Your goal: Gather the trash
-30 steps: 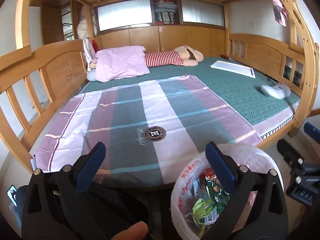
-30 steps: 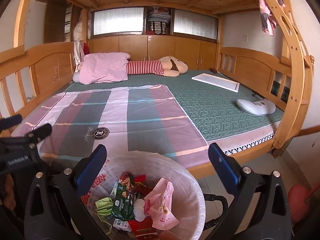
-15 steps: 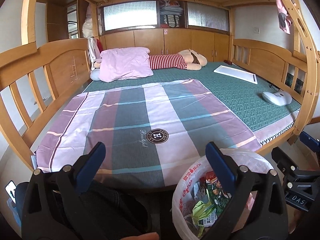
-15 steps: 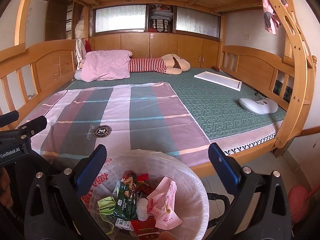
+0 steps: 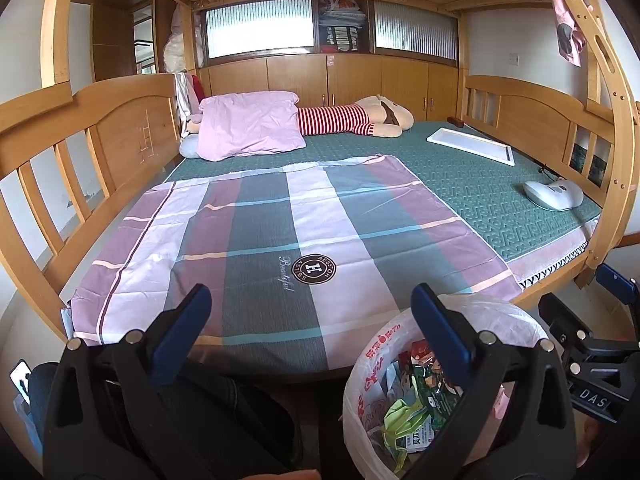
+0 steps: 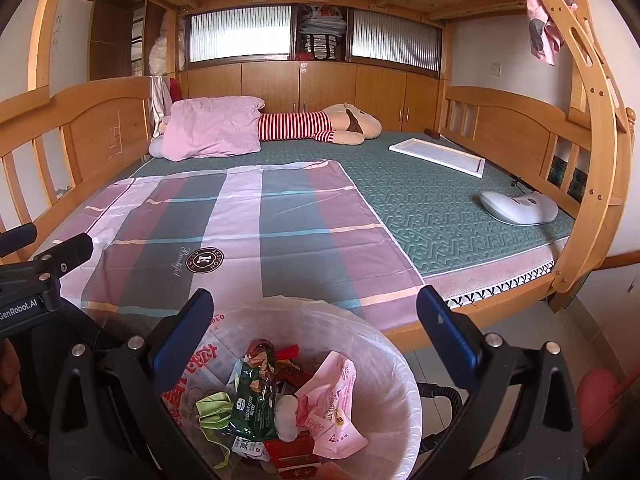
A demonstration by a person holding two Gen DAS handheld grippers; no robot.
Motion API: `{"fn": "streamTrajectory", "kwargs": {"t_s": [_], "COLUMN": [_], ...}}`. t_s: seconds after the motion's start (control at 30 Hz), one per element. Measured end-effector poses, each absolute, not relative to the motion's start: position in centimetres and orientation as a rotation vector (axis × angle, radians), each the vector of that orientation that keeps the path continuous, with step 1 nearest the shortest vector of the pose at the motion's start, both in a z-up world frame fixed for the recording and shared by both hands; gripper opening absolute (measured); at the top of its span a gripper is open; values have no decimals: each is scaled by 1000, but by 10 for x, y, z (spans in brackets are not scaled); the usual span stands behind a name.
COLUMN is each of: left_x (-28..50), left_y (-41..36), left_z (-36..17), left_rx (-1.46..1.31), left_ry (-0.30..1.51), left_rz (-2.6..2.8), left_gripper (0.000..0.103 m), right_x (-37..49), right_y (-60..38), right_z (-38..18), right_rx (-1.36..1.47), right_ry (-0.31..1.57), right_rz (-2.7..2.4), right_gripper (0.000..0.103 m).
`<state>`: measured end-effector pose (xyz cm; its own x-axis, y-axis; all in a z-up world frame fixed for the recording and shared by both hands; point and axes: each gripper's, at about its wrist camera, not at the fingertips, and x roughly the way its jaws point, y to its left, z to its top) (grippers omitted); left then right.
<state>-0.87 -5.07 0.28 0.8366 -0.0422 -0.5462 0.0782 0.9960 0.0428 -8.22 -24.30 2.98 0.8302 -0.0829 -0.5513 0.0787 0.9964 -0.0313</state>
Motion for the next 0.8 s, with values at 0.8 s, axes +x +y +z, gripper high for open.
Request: {"fn": "streamTrajectory", "kwargs": {"t_s": [0.8], "left_x": [-10], "left_y": [-48], "left_z": [2], "left_rx": [47], "left_ry": [566], "left_rz": [-51], "left_gripper": [99], "right_x": [-80], "right_y": [-246], "right_z": [27], "right_rx": [5], "right_ry": [603], "right_rz": [-86], "right_gripper": [99]}}
